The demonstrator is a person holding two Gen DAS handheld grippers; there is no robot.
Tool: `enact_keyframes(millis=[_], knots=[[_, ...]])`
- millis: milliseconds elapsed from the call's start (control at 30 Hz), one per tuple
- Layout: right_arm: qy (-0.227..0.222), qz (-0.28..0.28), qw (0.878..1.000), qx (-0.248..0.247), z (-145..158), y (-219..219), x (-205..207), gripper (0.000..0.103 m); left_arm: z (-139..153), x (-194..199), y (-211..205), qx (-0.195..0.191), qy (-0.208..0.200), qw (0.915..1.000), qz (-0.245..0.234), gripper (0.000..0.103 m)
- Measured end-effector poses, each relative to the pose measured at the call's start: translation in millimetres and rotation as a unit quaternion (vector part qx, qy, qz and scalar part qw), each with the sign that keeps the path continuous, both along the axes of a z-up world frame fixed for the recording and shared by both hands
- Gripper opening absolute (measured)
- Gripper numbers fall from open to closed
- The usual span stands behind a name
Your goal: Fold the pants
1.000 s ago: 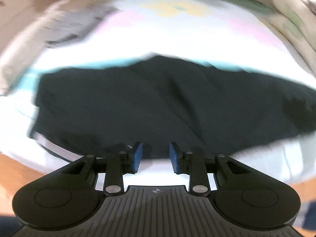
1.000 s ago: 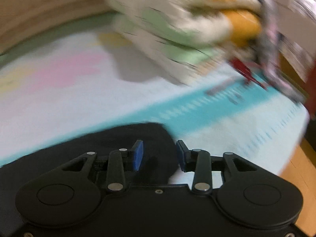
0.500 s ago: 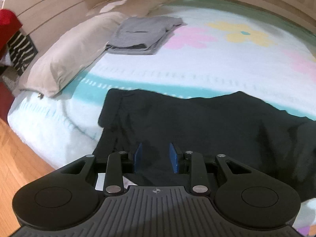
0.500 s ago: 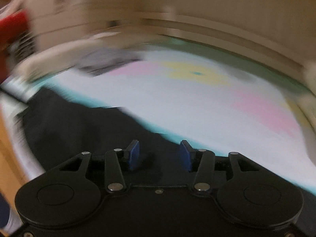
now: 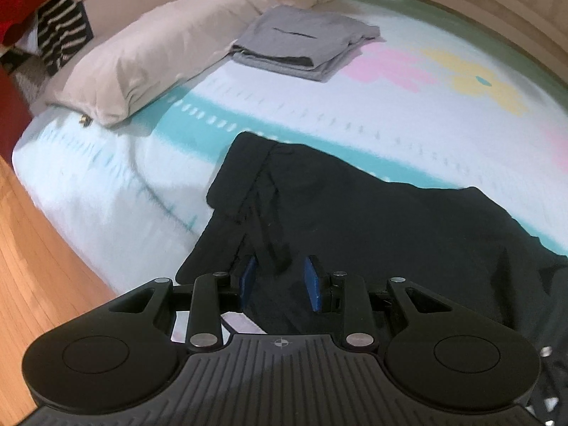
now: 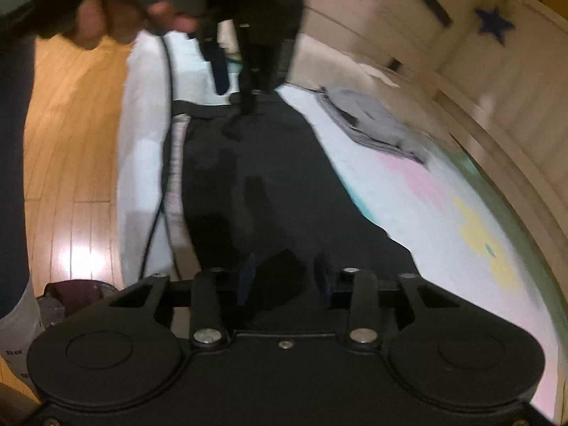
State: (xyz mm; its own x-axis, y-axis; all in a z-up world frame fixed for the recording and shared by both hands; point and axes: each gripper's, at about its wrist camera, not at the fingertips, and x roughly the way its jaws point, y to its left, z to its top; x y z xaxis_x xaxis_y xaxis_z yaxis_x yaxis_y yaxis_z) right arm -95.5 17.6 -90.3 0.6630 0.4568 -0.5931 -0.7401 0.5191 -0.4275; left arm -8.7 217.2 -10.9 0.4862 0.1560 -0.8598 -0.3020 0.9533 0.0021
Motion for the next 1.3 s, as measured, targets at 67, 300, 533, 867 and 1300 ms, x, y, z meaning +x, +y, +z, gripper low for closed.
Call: enact_keyframes(millis=[67,300,533,867,1300], knots=[[0.006,0.012,1.000,-0.003,-4,10,-2,0.042,-2,-1,5,-0.008,0.003,0.9999,0.005,0.029],[0.021,0.034,0.999,-0.015,-17,35,0,0.042,-8,-3,10,-0.011,0.014,0.9998,0.007,0.029],[0.022,0.006,1.000,-0.017,-22,38,11,0.012,-6,-3,10,-0.018,0.003,0.9998,0.003,0.029],[0.069,0.055,0.995,0.037,7,15,-8,0.004,3,-7,3,-0.009,-0.036,0.9991,-0.020,0.030],[0.152,0.042,0.985,0.064,0,-1,5,0.015,-57,20,-33,0.066,0.077,0.9922,-0.073,0.030]])
